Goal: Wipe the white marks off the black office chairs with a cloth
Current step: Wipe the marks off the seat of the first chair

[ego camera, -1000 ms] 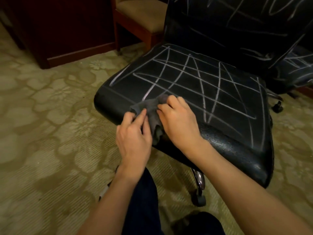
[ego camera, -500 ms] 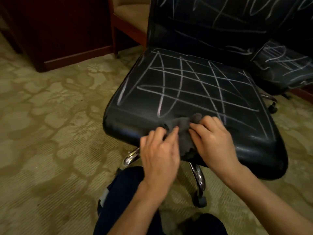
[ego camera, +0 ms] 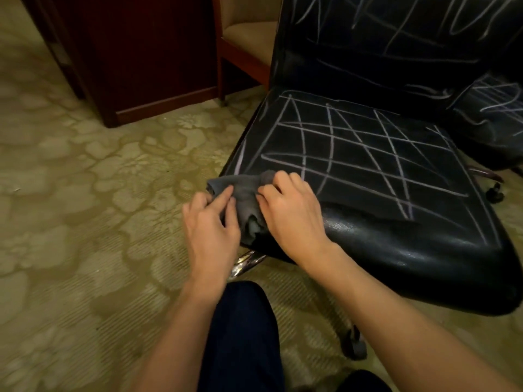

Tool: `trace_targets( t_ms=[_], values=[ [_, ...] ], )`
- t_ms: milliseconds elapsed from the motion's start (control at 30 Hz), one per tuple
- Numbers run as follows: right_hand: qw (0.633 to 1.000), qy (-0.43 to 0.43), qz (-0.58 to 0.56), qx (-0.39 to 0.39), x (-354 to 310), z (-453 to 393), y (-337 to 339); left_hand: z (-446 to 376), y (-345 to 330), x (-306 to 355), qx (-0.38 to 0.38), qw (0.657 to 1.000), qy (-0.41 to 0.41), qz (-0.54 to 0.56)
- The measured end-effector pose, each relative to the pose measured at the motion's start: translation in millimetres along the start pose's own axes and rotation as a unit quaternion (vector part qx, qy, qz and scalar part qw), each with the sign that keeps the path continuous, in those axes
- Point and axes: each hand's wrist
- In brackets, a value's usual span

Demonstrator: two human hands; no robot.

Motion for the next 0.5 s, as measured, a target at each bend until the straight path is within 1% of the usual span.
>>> trace_targets(
  t_ms=[100, 167, 233, 300, 400, 500],
  values=[
    [1.0, -0.005, 0.003, -0.015, -1.3, 24.4, 20.7, 22.4, 16.1, 3.8, -0.017, 0.999, -0.049, 0.004],
    [1.0, -0.015, -0.001, -0.007, -2.9, 41.8, 33.7, 35.4, 23.5, 4.8, -0.031, 0.996, -0.082, 0.014],
    [1.0, -0.025, -0.002, 0.007, -4.6, 50.3, 39.4, 39.7, 28.0, 7.9, -0.041, 0.995, -0.091, 0.03],
    [0.999, -0.035, 0.006, 0.016, -0.6, 43.6, 36.5, 33.3, 27.5, 15.3, -0.051, 0.994, -0.075, 0.053],
    [0.997, -0.073, 0.029, 0.014, 8.6, 17.3, 23.7, 5.8, 11.1, 25.5, -0.07, 0.993, -0.014, 0.091],
    [0.991, -0.122, 0.04, 0.022, 5.8, 0.8, 12.2, -20.3, -10.2, 29.5, -0.079, 0.992, 0.04, 0.084]
  ],
)
Point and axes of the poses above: each hand's wrist, its own z-axis away from the middle knuckle, its own y-axis out of the back of the hand, x = y × z, and after that the axes turned 11 degrees about x, right-handed
